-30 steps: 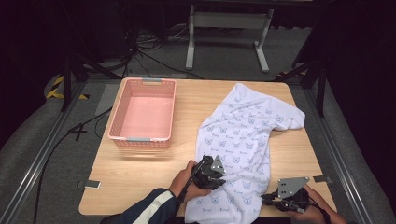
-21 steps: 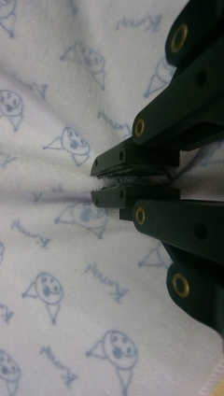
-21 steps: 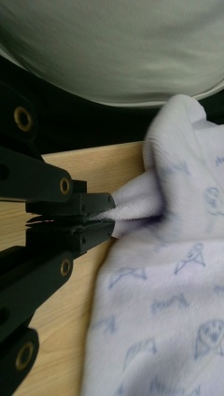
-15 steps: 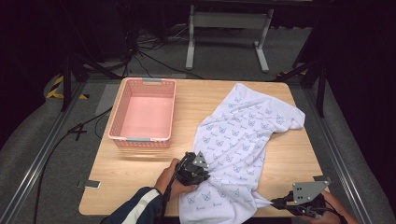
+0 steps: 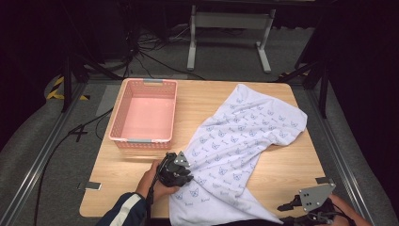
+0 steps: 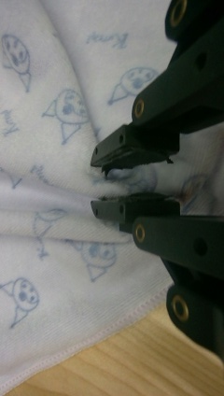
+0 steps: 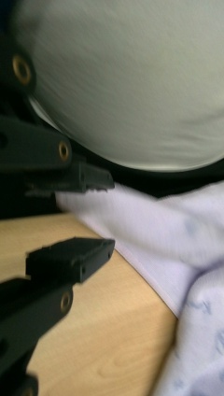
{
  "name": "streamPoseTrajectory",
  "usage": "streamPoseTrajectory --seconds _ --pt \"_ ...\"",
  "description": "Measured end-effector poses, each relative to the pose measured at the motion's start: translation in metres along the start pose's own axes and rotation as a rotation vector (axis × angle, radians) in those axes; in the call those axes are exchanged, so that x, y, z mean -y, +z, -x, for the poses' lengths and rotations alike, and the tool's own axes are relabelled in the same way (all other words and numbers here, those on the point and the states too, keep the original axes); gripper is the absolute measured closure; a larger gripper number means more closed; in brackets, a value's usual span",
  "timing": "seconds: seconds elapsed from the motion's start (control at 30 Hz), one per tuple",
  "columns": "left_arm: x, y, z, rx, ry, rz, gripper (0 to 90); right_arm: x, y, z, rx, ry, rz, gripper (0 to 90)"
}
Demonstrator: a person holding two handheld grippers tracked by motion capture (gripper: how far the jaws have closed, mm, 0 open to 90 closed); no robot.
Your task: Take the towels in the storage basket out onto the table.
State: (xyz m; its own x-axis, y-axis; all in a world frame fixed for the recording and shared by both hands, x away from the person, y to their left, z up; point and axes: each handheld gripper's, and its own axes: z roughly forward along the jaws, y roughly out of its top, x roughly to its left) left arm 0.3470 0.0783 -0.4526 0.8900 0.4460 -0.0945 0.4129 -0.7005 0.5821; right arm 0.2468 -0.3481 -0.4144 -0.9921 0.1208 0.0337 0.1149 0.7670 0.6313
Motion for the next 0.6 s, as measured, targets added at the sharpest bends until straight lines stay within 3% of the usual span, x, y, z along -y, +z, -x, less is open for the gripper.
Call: streamPoseTrajectory --seconds 0.03,0.1,0.2,0.23,0.27,0.33,0.43,0.5,0.53,0.6 --pt "0.0 -0.001 0.001 -0.003 0.004 0.016 65.3 -0.003 0.001 0.002 0.031 0.013 0.004 56.4" --pt "-0.004 -0.002 0.007 0.009 0.002 0.066 54.6 -0.011 0.003 0.011 0.079 0.064 0.043 58.6" --pt "-0.012 0.0 0.018 0.027 0.045 0.097 53.0 -0.023 0.015 0.025 0.177 0.153 0.07 58.4" --pt "-0.012 0.0 0.018 0.027 0.045 0.097 52.1 -0.023 0.015 0.025 0.177 0.153 0.07 58.4" --pt "-0.017 0.005 0.021 0.021 0.055 0.093 51.9 -0.03 0.032 0.034 0.198 0.169 0.074 56.1" --pt "-0.019 0.009 0.019 0.006 0.049 0.083 51.5 -0.034 0.04 0.037 0.209 0.173 0.065 57.1" --pt "-0.022 0.017 0.011 -0.013 0.018 0.093 51.4 -0.045 0.066 0.047 0.221 0.182 0.045 54.2" --pt "-0.023 0.021 0.006 -0.044 0.015 0.073 51.5 -0.047 0.072 0.049 0.231 0.179 0.033 52.6" --pt "-0.022 0.022 0.004 -0.046 0.01 0.069 52.2 -0.048 0.084 0.049 0.253 0.173 -0.03 51.7" --pt "-0.02 0.022 0.003 -0.045 0.007 0.066 52.4 -0.046 0.084 0.048 0.255 0.177 -0.017 51.6"
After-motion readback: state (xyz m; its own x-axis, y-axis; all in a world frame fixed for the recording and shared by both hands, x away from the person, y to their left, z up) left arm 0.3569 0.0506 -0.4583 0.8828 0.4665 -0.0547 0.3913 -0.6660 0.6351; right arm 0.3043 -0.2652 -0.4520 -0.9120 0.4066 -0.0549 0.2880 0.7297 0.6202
